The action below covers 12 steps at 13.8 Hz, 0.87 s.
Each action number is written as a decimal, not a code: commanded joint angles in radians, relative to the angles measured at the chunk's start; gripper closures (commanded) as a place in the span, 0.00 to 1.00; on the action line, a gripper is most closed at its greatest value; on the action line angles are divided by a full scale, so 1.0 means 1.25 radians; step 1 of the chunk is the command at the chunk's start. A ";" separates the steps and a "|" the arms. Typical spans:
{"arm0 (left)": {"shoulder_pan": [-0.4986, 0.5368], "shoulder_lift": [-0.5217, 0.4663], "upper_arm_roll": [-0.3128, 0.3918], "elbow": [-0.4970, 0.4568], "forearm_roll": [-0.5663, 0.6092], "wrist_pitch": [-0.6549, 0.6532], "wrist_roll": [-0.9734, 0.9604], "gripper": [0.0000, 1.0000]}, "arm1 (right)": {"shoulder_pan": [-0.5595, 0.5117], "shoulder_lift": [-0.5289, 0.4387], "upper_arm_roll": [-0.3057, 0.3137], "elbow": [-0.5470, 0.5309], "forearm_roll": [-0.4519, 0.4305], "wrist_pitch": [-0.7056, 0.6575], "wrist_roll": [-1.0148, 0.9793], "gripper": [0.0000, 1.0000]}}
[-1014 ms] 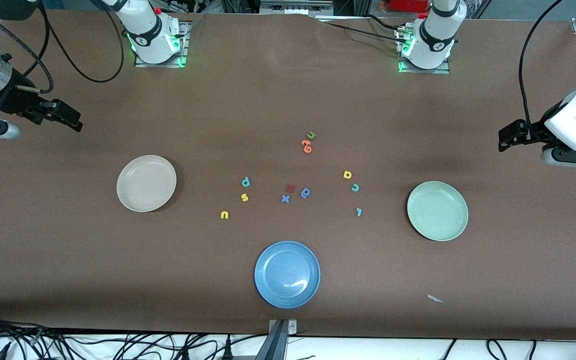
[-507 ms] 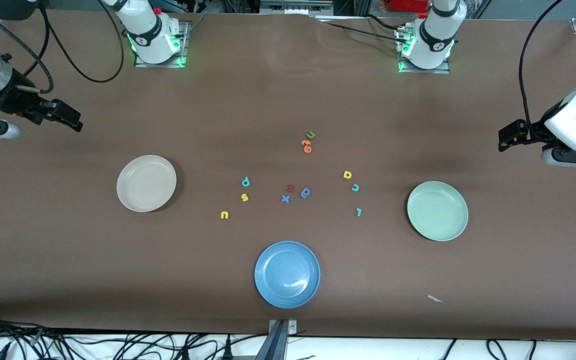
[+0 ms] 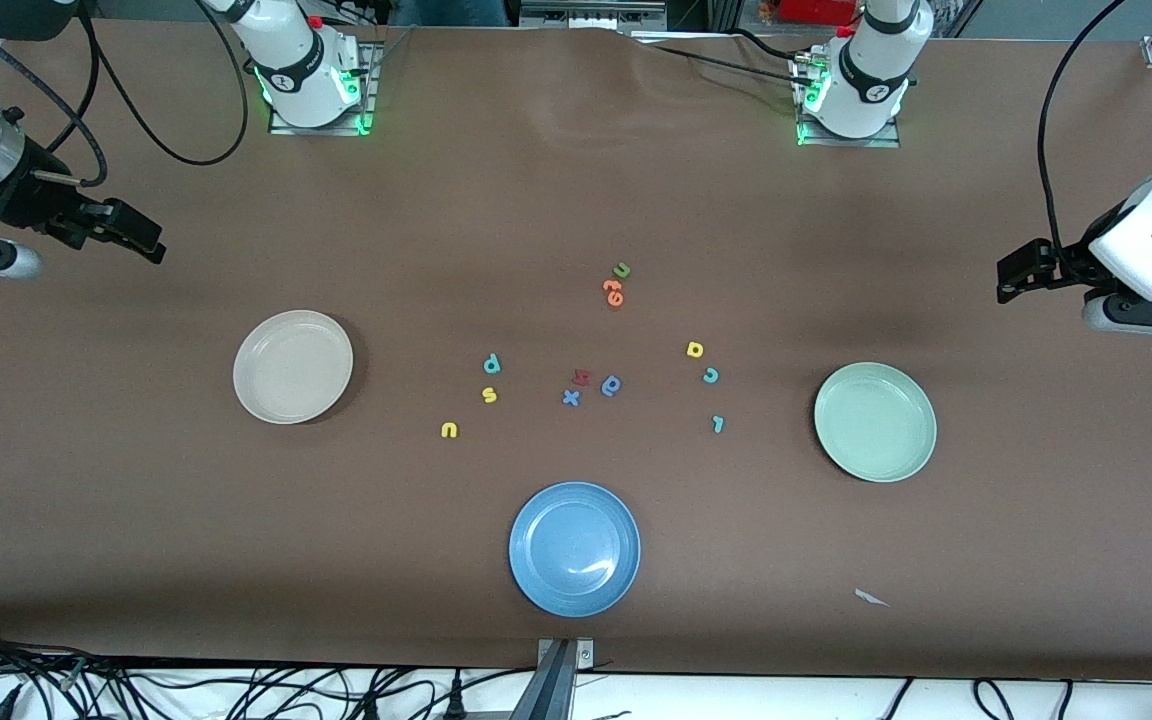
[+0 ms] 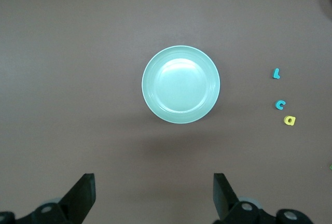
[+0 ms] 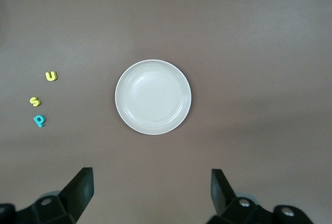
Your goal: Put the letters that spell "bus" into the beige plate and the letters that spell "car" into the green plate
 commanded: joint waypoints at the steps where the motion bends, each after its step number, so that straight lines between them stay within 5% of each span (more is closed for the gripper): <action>1: 0.004 -0.004 -0.001 0.008 -0.007 -0.014 -0.001 0.00 | -0.012 -0.011 0.011 -0.009 0.008 0.001 0.000 0.00; 8: -0.029 0.106 -0.039 0.006 -0.020 0.001 -0.079 0.00 | 0.000 0.005 0.038 -0.002 0.001 0.000 0.003 0.00; 12: -0.056 0.178 -0.120 -0.062 -0.061 0.167 -0.271 0.00 | 0.006 0.042 0.043 0.010 0.009 0.003 0.016 0.00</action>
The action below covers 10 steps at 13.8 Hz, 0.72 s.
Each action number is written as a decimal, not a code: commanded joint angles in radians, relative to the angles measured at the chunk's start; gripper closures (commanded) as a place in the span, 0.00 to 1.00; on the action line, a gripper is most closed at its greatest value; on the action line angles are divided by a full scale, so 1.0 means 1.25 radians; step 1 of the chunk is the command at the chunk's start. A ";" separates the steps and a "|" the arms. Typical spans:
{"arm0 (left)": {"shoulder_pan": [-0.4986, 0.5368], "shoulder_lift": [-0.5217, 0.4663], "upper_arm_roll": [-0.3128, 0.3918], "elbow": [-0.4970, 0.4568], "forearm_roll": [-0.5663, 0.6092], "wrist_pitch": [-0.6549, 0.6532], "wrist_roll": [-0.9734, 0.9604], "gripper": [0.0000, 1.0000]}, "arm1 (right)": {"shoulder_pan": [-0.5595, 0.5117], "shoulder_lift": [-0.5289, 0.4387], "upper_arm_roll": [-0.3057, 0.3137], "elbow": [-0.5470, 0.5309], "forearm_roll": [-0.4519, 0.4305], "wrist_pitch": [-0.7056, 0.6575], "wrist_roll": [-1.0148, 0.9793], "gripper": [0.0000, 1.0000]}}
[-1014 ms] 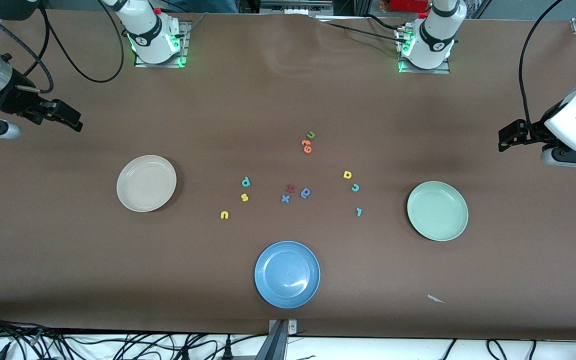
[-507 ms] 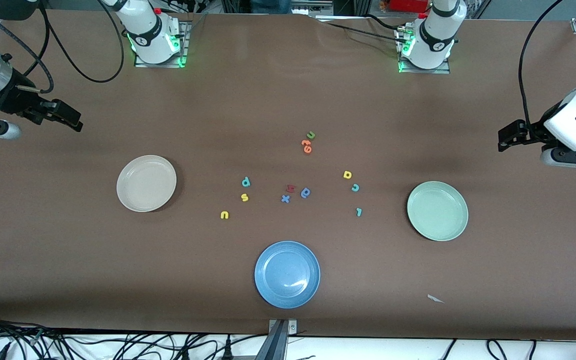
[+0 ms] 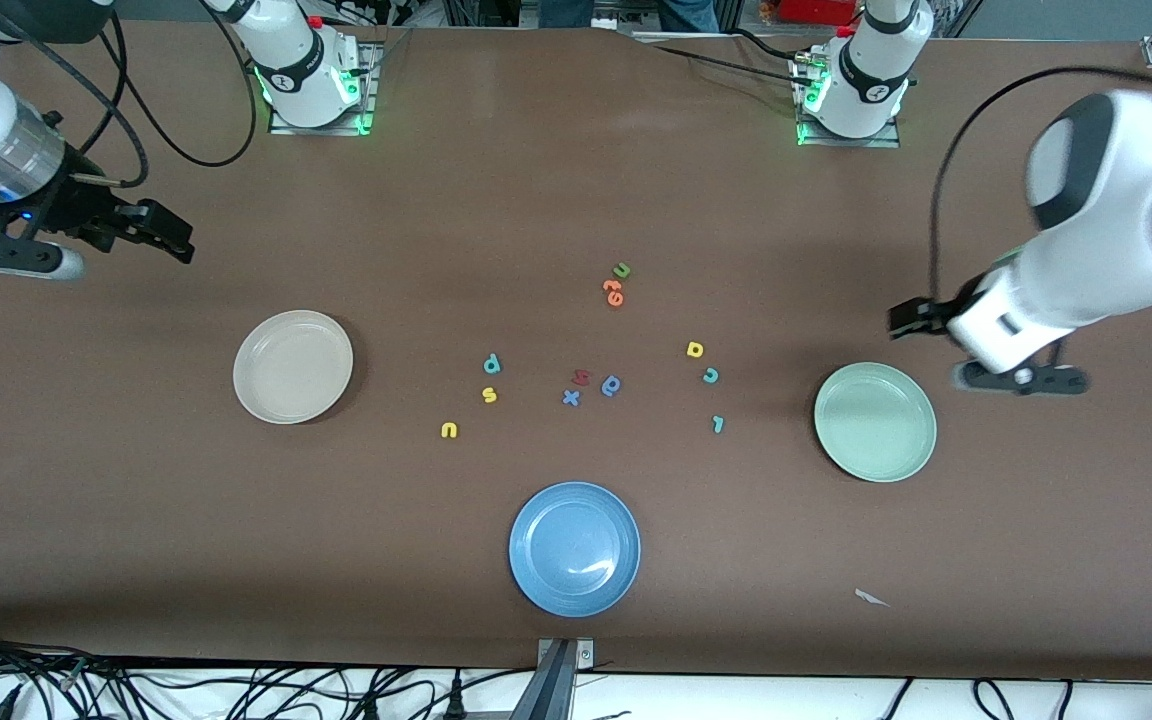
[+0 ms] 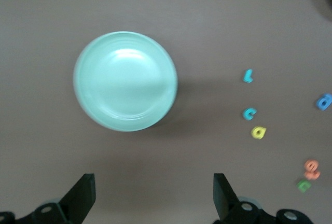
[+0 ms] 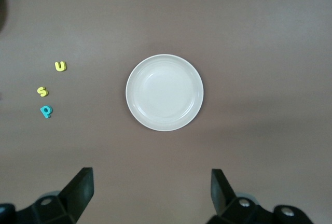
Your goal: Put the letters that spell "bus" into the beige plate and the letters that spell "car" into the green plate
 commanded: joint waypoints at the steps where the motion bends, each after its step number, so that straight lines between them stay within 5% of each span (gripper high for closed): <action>1: -0.013 0.037 -0.053 -0.048 -0.015 0.099 -0.109 0.00 | -0.001 0.029 0.001 0.010 0.007 0.011 0.007 0.00; 5: -0.072 0.052 -0.077 -0.211 -0.003 0.337 -0.258 0.00 | 0.047 0.142 0.003 0.034 0.001 0.039 0.001 0.00; 8: -0.125 0.115 -0.074 -0.222 0.007 0.422 -0.331 0.00 | 0.108 0.256 0.002 0.081 0.001 0.140 0.017 0.00; 10: -0.147 0.167 -0.077 -0.217 0.093 0.475 -0.431 0.00 | 0.139 0.332 0.002 0.090 0.000 0.234 0.118 0.00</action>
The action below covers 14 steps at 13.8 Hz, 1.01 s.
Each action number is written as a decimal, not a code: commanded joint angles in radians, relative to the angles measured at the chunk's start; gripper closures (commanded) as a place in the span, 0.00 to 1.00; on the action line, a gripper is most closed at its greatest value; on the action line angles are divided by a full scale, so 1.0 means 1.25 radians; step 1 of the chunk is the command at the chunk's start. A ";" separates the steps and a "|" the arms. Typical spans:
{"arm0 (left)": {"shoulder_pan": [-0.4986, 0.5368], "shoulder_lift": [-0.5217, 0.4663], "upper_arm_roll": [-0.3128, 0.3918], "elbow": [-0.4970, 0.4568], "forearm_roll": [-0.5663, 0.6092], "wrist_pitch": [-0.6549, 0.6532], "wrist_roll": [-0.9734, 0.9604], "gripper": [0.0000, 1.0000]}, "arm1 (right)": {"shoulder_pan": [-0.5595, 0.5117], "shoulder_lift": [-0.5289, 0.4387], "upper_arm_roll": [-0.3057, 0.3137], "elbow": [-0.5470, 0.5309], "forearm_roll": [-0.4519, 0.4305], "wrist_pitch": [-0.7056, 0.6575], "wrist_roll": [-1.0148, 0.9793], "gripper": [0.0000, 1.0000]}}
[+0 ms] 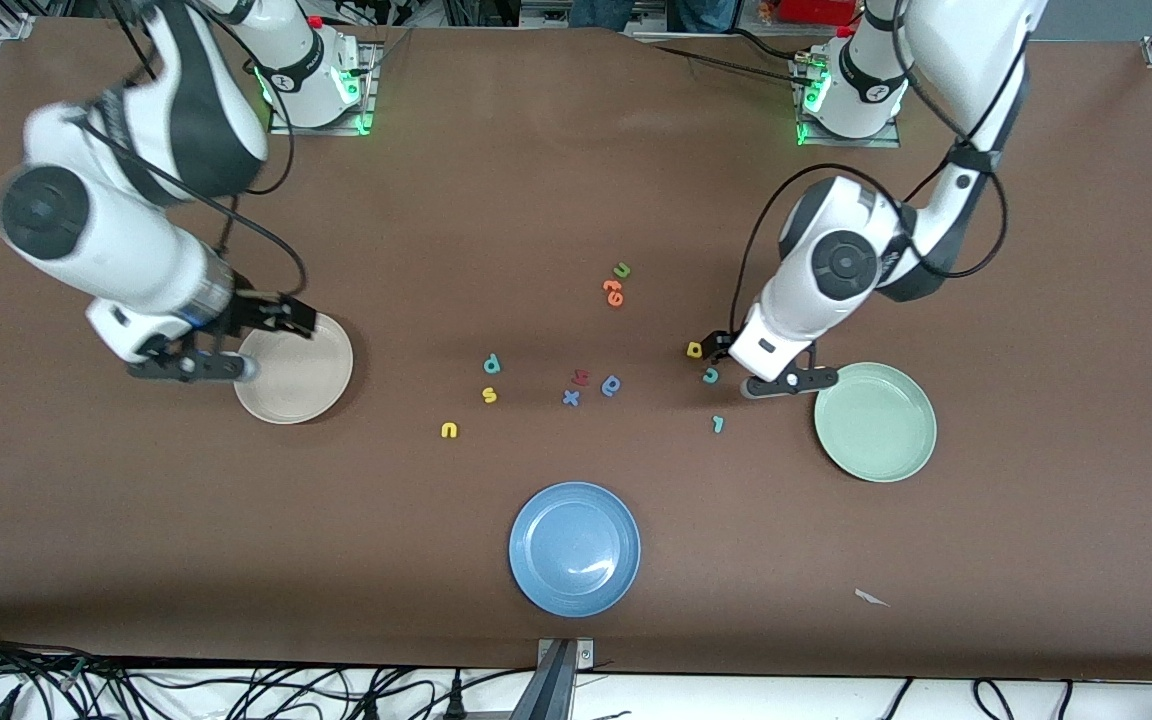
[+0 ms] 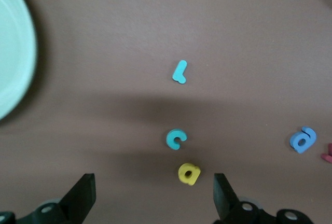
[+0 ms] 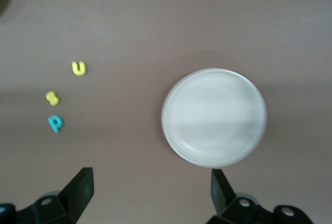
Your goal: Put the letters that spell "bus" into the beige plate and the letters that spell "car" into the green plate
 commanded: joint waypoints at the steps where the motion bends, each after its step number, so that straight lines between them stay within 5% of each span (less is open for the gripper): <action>1: -0.026 0.071 0.003 0.017 0.094 0.069 -0.120 0.00 | 0.044 0.112 -0.002 0.051 -0.003 0.101 0.120 0.01; 3: -0.035 0.114 0.003 0.034 0.110 0.102 -0.151 0.00 | 0.074 0.173 -0.002 0.057 -0.003 0.198 0.198 0.09; 5: -0.035 0.140 0.002 0.050 0.110 0.104 -0.154 0.03 | 0.098 0.231 -0.004 0.073 -0.002 0.245 0.217 0.46; 6: -0.035 0.147 0.003 0.050 0.110 0.105 -0.152 0.06 | 0.104 0.251 -0.004 0.073 -0.002 0.260 0.217 0.56; 14: -0.035 0.162 0.003 0.050 0.112 0.105 -0.141 0.48 | 0.138 0.369 -0.005 0.106 -0.056 0.382 0.215 0.54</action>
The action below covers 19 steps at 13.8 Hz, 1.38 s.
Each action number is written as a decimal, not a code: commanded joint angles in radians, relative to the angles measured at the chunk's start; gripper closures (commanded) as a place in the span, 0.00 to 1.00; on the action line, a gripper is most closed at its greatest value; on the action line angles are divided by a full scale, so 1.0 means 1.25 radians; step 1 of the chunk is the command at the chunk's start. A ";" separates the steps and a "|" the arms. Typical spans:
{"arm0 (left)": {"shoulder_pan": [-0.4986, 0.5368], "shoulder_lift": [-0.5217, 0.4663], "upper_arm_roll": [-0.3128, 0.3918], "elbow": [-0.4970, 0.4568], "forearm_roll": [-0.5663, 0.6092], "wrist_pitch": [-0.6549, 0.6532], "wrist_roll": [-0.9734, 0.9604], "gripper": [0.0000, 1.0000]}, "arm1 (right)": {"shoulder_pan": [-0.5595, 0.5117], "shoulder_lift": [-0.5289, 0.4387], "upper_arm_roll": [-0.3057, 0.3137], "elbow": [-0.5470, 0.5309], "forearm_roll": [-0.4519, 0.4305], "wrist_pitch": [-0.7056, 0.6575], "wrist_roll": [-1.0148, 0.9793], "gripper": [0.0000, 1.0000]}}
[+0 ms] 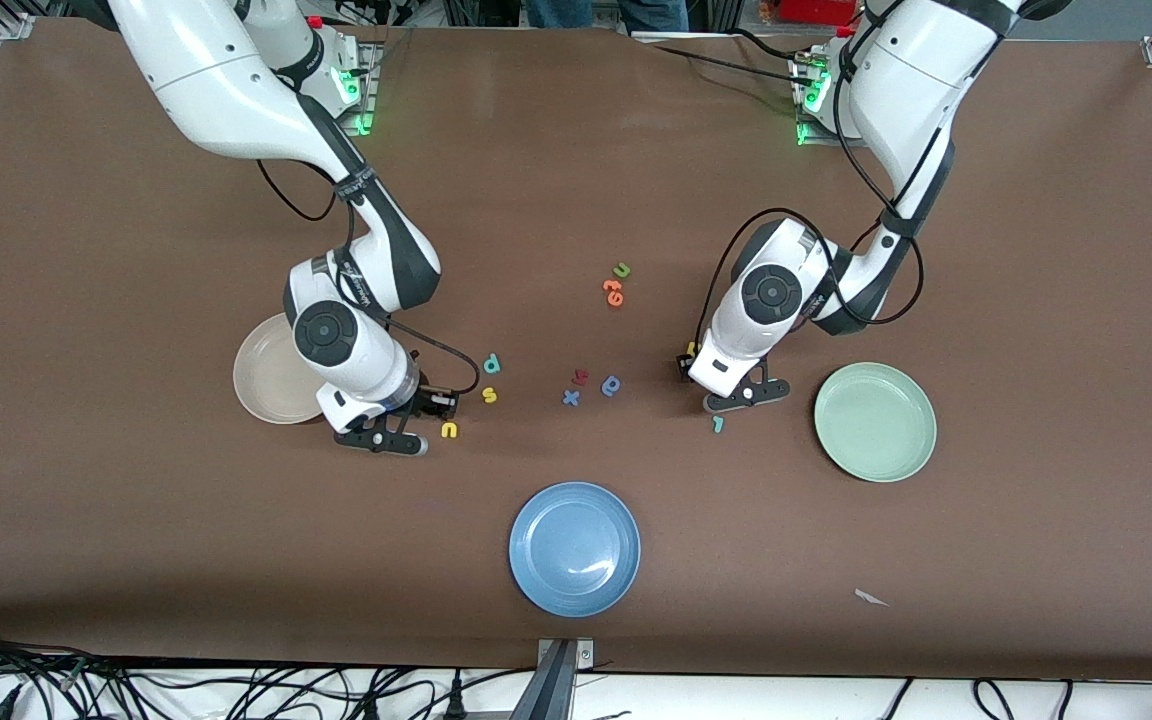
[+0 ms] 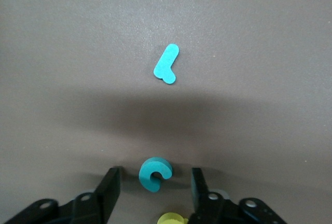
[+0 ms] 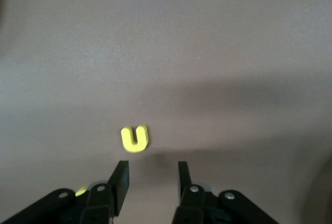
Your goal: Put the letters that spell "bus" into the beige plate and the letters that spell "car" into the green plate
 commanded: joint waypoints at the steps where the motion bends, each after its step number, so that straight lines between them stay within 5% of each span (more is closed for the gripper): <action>1: -0.004 0.012 0.002 0.016 0.028 -0.002 -0.013 0.52 | 0.006 0.038 -0.003 0.048 -0.026 0.019 0.011 0.54; 7: -0.003 0.017 0.003 0.015 0.035 -0.002 -0.011 0.75 | 0.021 0.075 -0.004 0.075 -0.028 0.068 0.009 0.53; 12: 0.016 -0.002 0.008 0.032 0.049 -0.041 0.045 0.81 | 0.025 0.093 -0.004 0.075 -0.089 0.069 0.013 0.48; 13: 0.028 -0.002 0.008 0.066 0.049 -0.109 0.080 0.81 | 0.025 0.097 -0.004 0.075 -0.092 0.069 0.013 0.53; 15: 0.041 -0.002 0.008 0.157 0.049 -0.269 0.159 0.81 | 0.025 0.097 -0.004 0.075 -0.090 0.070 0.013 0.86; 19: 0.128 -0.002 0.013 0.195 0.051 -0.354 0.408 0.81 | 0.017 0.086 -0.007 0.076 -0.092 0.066 0.002 0.88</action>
